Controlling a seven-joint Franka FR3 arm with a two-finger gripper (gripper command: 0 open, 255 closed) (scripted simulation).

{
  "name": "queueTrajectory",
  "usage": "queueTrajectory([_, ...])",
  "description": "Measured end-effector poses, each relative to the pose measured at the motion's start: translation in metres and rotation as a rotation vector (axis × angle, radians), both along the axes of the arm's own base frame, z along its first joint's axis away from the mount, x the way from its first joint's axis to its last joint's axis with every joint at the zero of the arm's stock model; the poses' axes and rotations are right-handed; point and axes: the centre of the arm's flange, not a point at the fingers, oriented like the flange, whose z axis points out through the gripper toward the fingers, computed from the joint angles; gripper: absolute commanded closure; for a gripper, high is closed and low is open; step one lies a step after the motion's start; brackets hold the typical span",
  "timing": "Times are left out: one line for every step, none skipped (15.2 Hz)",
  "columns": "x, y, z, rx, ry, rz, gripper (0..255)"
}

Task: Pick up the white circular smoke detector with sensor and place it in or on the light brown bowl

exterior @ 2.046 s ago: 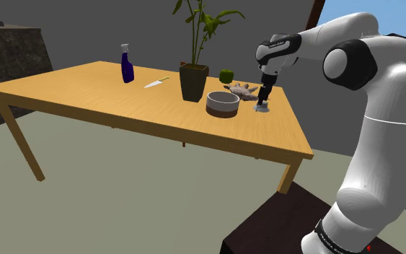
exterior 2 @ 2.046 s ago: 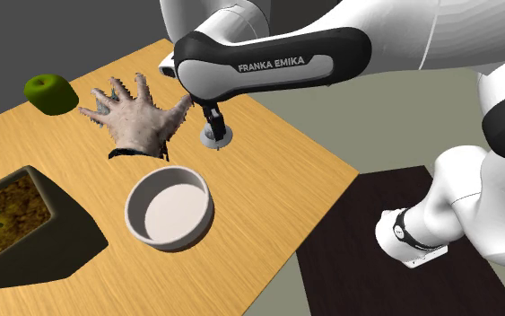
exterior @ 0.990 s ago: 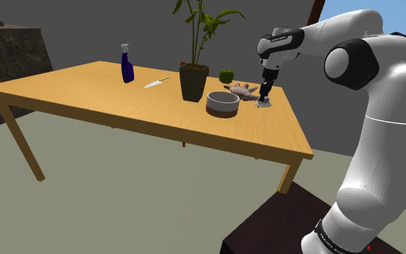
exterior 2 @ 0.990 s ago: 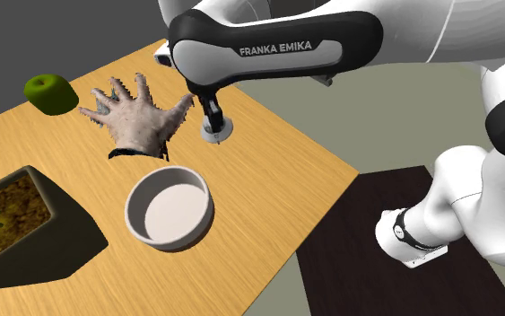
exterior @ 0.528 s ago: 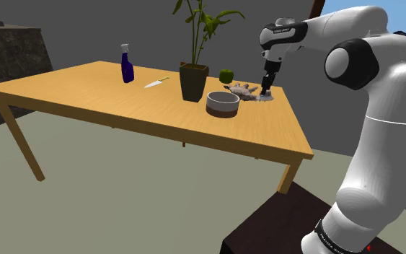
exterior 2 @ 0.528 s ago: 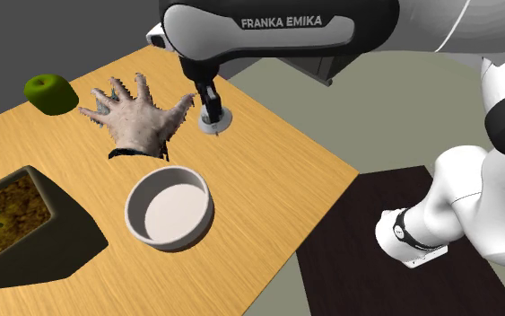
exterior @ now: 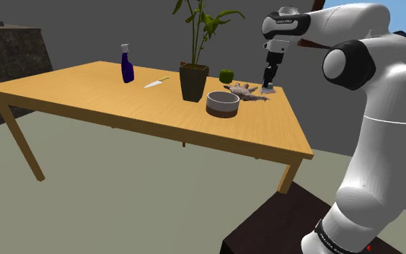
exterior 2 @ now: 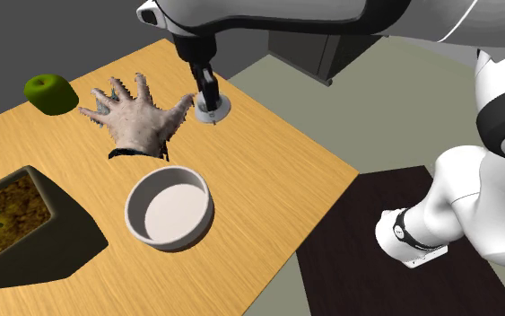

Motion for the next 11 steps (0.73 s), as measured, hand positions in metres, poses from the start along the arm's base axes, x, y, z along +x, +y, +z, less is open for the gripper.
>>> queueTrajectory([0.0, 0.001, 0.005, 0.0, 0.0, 0.0, 255])
queueTrajectory([0.0, 0.001, 0.011, 0.0, 0.0, 0.0, 255])
queueTrajectory([0.001, 0.001, 0.016, 0.0, 0.0, 0.0, 255])
queueTrajectory([0.0, 0.002, 0.022, 0.0, 0.0, 0.0, 255])
queueTrajectory([0.0, 0.001, 0.027, 0.0, 0.0, 0.0, 255])
queueTrajectory([0.0, 0.0, 0.032, 0.0, 0.0, 0.0, 255])
queueTrajectory([0.001, 0.0, 0.038, 0.0, 0.0, 0.0, 255])
queueTrajectory([0.0, 0.0, 0.044, 0.0, 0.0, 0.0, 255])
queueTrajectory([0.0, 0.0, 0.046, 0.0, 0.0, 0.0, 255])
queueTrajectory([0.003, 0.006, 0.048, 0.0, 0.0, 0.0, 255])
queueTrajectory([0.008, 0.014, 0.05, 0.0, 0.0, 0.0, 255])
